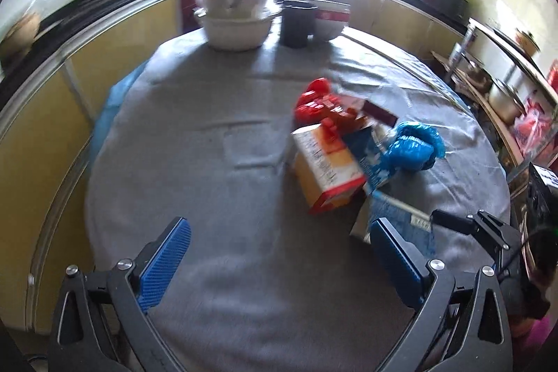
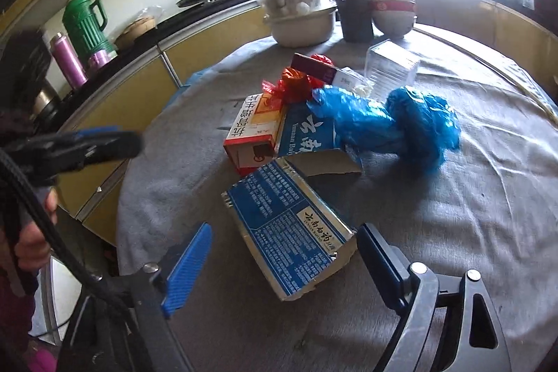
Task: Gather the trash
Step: 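Grasp the blue plastic bag with the right tool while the left tool closes on the white-red medicine box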
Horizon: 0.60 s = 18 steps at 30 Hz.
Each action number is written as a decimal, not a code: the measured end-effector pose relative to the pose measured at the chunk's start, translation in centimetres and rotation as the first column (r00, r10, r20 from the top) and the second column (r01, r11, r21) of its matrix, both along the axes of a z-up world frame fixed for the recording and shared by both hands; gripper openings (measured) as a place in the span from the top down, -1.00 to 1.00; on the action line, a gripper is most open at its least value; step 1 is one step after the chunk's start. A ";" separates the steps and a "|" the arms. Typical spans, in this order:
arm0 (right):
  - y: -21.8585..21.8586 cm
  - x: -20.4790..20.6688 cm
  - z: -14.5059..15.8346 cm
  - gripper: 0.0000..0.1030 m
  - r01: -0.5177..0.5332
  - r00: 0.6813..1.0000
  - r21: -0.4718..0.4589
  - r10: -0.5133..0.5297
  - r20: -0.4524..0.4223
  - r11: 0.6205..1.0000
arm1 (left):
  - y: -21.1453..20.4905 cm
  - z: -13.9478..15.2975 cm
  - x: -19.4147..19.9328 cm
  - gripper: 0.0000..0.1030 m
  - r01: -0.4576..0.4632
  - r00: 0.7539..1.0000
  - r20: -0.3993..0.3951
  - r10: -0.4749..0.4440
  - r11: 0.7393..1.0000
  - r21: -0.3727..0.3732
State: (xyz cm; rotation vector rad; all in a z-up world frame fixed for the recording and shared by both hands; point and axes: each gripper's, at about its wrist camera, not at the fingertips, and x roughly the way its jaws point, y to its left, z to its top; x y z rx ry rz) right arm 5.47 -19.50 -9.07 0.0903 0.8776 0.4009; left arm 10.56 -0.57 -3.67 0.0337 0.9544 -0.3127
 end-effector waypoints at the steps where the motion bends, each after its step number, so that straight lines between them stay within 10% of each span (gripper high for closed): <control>1: 0.1 0.1 0.0 -0.68 -0.004 1.000 -0.012 0.004 0.006 1.000 | -0.4 -0.1 0.4 -0.93 0.008 1.000 -0.002 -0.008 1.000 0.002; 7: -0.4 1.0 -0.4 -0.68 -0.036 0.999 -0.034 0.036 0.000 0.999 | -1.9 -1.0 3.1 -0.36 0.049 0.996 -0.066 -0.052 0.998 -0.043; 11: -0.6 2.0 -1.4 -0.64 -0.047 0.999 -0.012 0.047 -0.016 0.999 | -2.4 -1.7 4.3 -0.35 0.057 0.994 -0.093 -0.062 0.997 -0.055; 15: -1.4 1.9 -1.5 0.29 -0.027 1.000 0.048 0.027 -0.013 0.998 | -2.7 -2.7 5.4 0.13 0.072 0.988 -0.132 -0.079 0.996 -0.057; 18: -2.5 1.3 -1.2 0.29 0.015 1.000 0.066 -0.015 -0.009 0.998 | -2.6 -3.3 5.7 0.16 0.062 0.984 -0.165 -0.073 0.996 -0.071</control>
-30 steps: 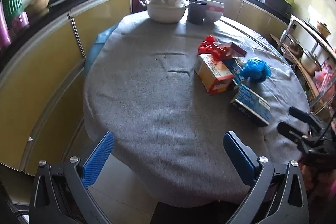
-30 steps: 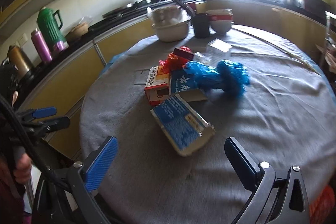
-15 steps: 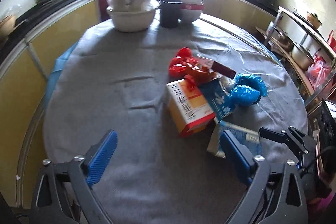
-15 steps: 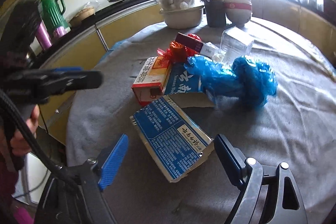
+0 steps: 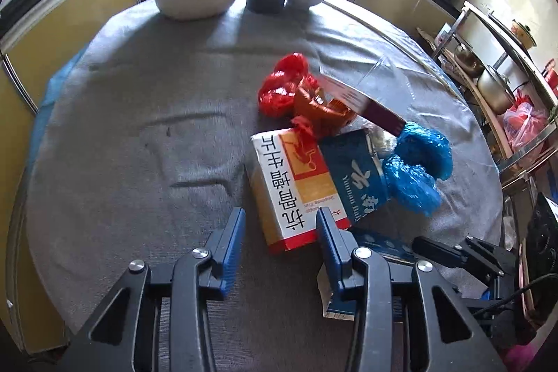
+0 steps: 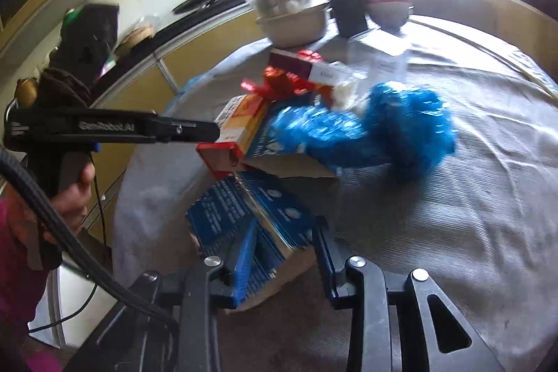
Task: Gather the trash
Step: 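Grasp the blue plastic bag with the right tool while the left tool closes on the white-red medicine box, then lift and carry the blue bag and white-red box with both tools to the red basket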
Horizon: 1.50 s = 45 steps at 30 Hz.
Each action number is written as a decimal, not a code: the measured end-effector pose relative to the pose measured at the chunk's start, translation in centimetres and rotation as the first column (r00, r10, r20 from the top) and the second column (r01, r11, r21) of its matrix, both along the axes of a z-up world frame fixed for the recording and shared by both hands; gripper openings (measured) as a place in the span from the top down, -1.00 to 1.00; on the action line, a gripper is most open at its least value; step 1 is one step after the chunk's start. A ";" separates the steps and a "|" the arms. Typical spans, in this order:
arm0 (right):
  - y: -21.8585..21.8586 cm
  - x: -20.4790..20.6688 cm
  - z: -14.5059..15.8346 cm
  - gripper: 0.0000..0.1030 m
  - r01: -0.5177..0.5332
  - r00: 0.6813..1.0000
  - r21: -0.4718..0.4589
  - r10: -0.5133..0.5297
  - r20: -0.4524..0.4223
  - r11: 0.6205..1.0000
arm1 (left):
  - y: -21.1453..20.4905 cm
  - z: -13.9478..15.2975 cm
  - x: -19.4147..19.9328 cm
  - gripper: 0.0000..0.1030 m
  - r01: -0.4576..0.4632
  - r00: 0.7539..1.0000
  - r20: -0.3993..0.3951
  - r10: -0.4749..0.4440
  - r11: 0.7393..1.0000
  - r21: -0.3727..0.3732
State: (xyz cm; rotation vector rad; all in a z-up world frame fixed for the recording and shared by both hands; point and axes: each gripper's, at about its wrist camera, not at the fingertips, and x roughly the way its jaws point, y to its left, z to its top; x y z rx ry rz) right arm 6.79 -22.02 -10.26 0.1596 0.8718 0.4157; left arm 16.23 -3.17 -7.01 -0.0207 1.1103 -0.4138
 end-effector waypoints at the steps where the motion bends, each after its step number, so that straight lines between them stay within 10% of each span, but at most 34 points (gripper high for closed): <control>1: -0.3 -0.2 0.0 0.29 0.002 1.000 0.005 -0.002 -0.010 1.000 | 0.0 0.1 -0.1 0.16 -0.001 1.000 0.000 0.001 1.000 -0.002; 4: -0.9 -0.8 0.4 0.26 -0.008 1.000 0.048 0.010 -0.027 0.999 | -0.2 0.5 -0.5 0.03 -0.001 1.000 0.015 0.000 1.000 0.008; 7: -1.1 -1.3 0.5 -0.32 0.013 1.000 0.042 -0.012 -0.026 0.999 | -1.0 1.0 -0.5 -0.21 0.004 1.000 0.025 -0.004 1.000 0.001; 19: -6.4 1.0 3.2 -0.31 0.366 0.928 0.175 -0.373 0.002 0.914 | -1.7 -0.2 0.4 -0.06 -0.013 0.999 0.038 0.012 1.000 0.019; 28: -4.6 7.0 1.3 -0.12 0.406 0.914 0.027 -0.405 -0.029 0.914 | -2.5 -0.1 0.1 0.04 -0.026 0.996 0.091 0.022 0.999 0.038; 45: -4.7 1.3 3.6 0.13 0.422 0.894 0.041 -0.423 0.146 0.906 | -2.0 -1.7 0.4 -0.05 -0.100 0.995 0.016 0.099 0.994 0.044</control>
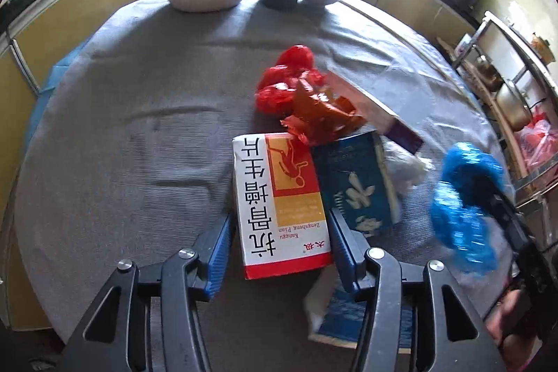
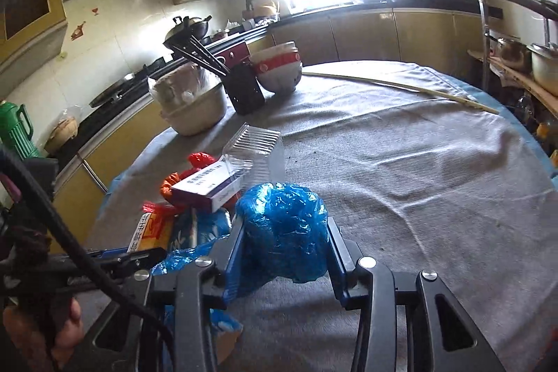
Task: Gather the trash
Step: 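Lift and carry the blue bag and white-red box with both tools to the red basket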
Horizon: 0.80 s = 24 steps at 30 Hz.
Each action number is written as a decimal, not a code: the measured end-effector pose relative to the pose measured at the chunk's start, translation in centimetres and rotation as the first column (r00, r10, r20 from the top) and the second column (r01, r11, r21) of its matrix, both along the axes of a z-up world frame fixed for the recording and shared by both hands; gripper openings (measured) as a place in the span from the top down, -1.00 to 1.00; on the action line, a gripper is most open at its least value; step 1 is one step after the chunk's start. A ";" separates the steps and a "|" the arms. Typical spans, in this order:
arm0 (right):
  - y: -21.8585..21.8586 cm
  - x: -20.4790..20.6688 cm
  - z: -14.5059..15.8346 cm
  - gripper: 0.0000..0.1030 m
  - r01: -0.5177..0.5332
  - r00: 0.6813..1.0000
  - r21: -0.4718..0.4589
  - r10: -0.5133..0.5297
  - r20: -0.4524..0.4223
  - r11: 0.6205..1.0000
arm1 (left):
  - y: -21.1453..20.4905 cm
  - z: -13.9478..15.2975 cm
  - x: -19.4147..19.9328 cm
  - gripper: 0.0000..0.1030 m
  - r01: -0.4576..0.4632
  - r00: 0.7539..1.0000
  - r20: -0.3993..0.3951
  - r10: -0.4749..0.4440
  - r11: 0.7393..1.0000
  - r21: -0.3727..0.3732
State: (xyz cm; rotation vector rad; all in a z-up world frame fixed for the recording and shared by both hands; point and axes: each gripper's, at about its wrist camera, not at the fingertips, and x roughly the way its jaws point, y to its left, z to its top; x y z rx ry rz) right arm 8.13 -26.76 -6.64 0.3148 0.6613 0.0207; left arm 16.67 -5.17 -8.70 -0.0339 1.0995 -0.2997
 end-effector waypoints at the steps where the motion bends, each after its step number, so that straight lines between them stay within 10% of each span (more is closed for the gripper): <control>1: -0.1 -0.3 0.1 0.13 0.000 1.000 0.001 0.000 0.002 1.000 | 0.2 0.0 -0.2 -0.04 0.000 1.000 0.002 0.000 1.000 0.010; 13: 3.0 -3.9 2.4 0.13 -0.043 0.995 -0.094 0.051 0.091 0.995 | 2.4 3.4 -3.8 -0.01 -0.027 0.988 0.155 0.012 0.995 0.095; 24: 4.1 -9.1 5.6 0.13 -0.014 0.979 -0.120 0.038 0.200 0.993 | -0.2 11.7 -11.8 -0.01 -0.013 0.899 0.437 -0.041 0.993 0.120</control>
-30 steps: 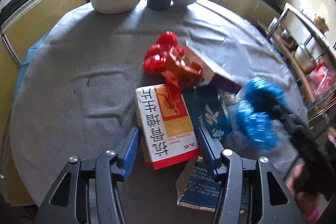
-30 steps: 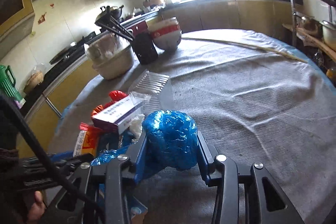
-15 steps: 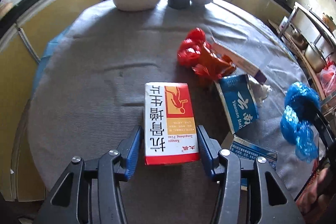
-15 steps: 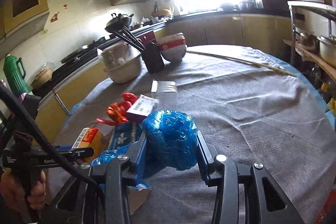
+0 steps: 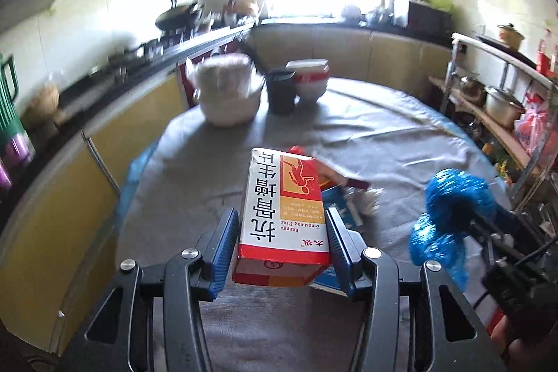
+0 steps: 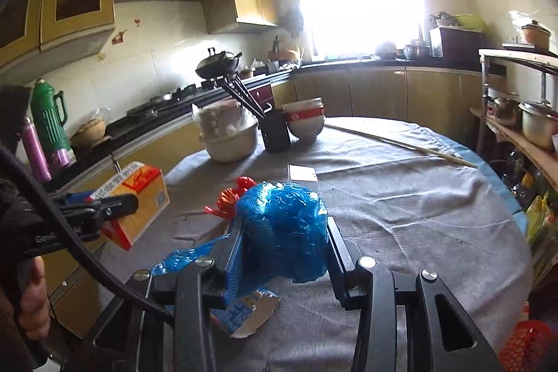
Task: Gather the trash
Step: 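Lift and carry the blue bag and white-red box with both tools to the red basket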
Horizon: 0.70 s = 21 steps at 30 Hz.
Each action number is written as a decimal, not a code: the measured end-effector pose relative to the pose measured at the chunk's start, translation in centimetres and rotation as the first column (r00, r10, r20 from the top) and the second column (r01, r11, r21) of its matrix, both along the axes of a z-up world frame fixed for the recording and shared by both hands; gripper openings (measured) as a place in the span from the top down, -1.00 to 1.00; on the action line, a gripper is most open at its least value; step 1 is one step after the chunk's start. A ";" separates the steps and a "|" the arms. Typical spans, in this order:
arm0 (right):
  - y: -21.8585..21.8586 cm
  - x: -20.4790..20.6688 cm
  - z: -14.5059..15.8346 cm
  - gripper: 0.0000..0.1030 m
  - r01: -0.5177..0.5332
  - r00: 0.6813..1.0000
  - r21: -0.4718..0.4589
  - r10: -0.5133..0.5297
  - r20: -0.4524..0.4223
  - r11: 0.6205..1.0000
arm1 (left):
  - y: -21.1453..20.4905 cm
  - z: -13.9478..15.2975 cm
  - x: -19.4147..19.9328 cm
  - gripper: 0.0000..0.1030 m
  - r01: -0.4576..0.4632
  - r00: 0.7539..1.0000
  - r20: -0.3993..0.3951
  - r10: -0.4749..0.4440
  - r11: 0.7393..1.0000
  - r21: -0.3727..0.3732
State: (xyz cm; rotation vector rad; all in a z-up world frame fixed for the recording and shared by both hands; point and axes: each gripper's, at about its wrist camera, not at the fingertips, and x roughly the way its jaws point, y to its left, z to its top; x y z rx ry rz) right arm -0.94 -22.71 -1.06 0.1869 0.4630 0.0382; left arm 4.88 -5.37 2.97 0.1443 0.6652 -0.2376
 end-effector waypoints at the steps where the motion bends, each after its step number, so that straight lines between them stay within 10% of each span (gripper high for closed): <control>1: -0.2 -0.7 0.3 0.13 0.006 1.000 0.005 -0.006 0.010 1.000 | -0.3 0.4 -0.8 -0.01 0.007 1.000 0.015 -0.007 1.000 0.002; 21: -7.9 -14.3 2.4 0.13 0.178 0.981 0.029 -0.180 0.076 0.984 | -11.2 1.9 -11.3 -0.01 0.313 0.946 0.090 -0.311 0.950 -0.015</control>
